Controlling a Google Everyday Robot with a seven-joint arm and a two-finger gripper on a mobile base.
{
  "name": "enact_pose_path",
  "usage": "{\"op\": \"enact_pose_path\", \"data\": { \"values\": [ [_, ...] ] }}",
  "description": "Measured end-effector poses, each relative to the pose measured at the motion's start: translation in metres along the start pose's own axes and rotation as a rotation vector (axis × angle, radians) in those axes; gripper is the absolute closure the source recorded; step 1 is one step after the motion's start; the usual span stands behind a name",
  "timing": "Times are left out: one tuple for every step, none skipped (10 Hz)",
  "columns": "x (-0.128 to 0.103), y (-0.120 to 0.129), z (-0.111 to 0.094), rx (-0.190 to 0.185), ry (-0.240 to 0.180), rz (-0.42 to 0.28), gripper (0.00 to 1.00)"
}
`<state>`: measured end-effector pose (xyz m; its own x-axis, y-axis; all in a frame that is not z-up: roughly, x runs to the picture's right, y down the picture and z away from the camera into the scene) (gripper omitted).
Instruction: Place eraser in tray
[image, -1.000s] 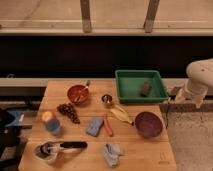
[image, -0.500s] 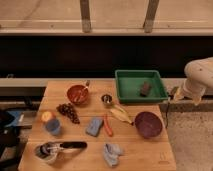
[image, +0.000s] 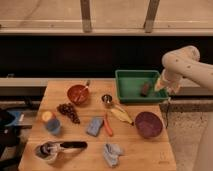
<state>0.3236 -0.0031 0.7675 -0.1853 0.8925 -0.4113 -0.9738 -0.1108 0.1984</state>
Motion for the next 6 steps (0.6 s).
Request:
{"op": "enact_pose_path", "data": {
  "values": [
    [-0.007, 0.02, -0.001, -0.039, -0.003, -0.025, 0.34],
    [-0.014, 0.042, -0.003, -0.093, -0.005, -0.047, 0.34],
    [-0.017, 0.052, -0.005, -0.119, -0.007, -0.057, 0.34],
    [-0.016, 0.052, -0.004, -0.12, -0.006, -0.056, 0.34],
    [-0.016, 0.05, -0.005, -0.119, -0.006, -0.053, 0.34],
    [-0.016, 0.05, -0.005, -0.119, -0.007, -0.054, 0.34]
  ]
}}
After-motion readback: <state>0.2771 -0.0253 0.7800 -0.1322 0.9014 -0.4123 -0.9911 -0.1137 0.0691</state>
